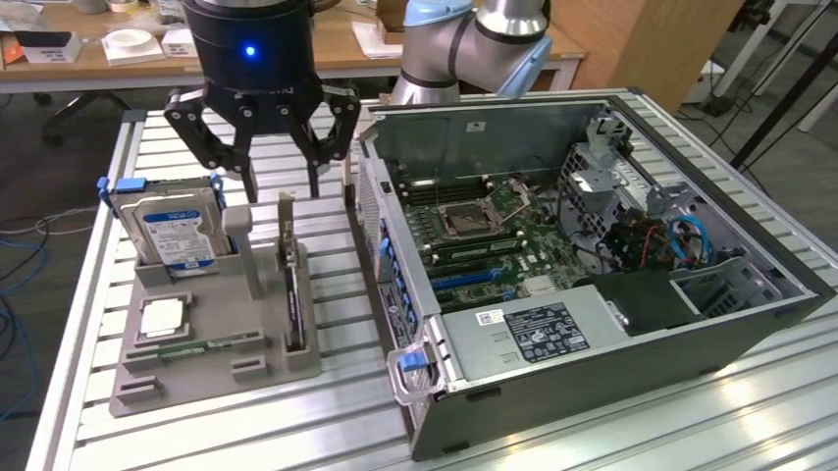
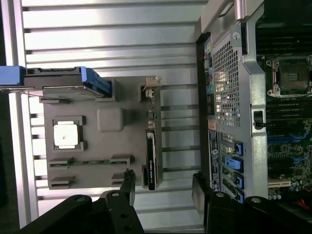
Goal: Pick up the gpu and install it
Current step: 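Pick up the gpu and move the gpu toward the slot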
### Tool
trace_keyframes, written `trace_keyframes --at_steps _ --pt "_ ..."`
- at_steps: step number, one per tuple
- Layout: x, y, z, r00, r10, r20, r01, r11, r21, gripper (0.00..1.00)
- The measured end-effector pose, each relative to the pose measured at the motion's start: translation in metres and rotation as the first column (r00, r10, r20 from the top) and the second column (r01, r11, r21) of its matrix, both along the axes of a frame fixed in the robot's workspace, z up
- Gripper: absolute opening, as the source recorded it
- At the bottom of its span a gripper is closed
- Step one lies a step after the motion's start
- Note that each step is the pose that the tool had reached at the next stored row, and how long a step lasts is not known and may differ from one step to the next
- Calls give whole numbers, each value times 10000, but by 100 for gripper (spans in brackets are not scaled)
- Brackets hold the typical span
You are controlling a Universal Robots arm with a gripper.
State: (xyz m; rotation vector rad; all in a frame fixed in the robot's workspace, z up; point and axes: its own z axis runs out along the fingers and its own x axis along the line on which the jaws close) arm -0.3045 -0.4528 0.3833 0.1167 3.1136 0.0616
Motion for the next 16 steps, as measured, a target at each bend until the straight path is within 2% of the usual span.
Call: trace_keyframes --at_steps 8,12,16 --pt "10 -21 -49 10000 -13 -1 13 10000 -23 59" --pt "12 -23 -66 10000 -12 -1 12 10000 -64 59" --pt "11 -23 -66 10000 -13 -1 13 10000 -65 59"
